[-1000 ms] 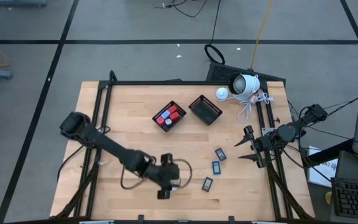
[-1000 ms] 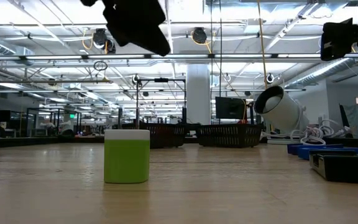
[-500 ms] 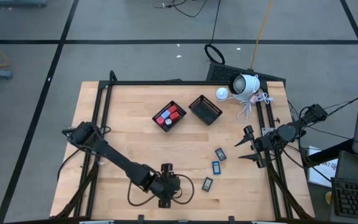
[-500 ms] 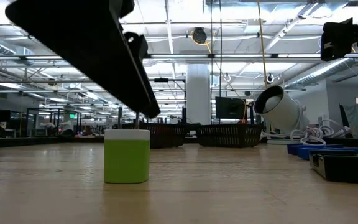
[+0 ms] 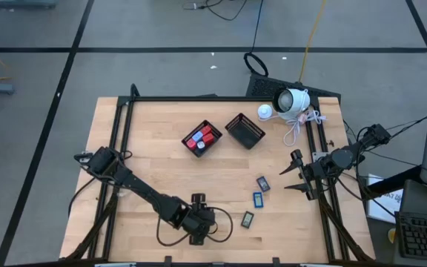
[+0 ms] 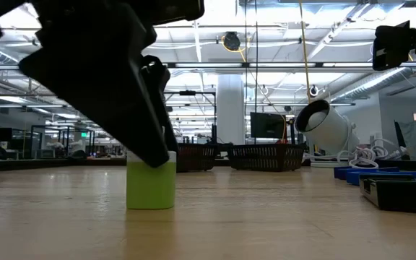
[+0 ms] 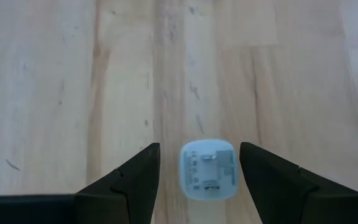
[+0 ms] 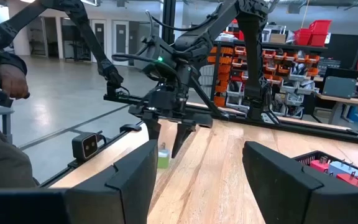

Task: Pick & Place Office items
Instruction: Put the green charger adapter into the left black bin

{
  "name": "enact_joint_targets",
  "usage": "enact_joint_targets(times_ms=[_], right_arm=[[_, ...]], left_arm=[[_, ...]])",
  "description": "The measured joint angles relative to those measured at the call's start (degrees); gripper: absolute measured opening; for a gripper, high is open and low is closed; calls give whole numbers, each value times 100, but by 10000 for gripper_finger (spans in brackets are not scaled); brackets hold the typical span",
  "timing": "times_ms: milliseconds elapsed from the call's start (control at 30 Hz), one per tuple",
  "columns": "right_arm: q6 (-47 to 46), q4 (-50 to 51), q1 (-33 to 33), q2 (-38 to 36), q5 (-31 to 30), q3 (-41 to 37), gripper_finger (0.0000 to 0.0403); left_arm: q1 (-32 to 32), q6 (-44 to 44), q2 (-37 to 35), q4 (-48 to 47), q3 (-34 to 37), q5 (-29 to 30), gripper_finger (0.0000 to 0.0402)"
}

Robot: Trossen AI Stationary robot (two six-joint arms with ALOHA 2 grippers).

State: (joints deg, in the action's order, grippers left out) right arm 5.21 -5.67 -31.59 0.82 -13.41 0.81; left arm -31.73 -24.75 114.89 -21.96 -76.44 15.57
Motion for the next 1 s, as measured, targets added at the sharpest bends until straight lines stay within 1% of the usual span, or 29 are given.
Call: enact_joint_targets(times_ms=[267,533,667,833,933,1000], right_arm=[[2,-4,-2,-2,2,1,224],[0,2,0,-2,2,-1,224],[0,0,0,-1,1,1,224],[1,0,0,0,0,1,224],[0,0,0,-1,0,1,224],[1,-2,0,0,0,1,224]], left_arm=[[24,46,158,-20,22,-229,223],[238,88,173,82,17,-227,223],[398,211,171,55,17,-436,223],[590,-99,164,50,17,-684,223],[656,-137,164,16,17,-702,213],[678,-138,164,17,17,-731,195]])
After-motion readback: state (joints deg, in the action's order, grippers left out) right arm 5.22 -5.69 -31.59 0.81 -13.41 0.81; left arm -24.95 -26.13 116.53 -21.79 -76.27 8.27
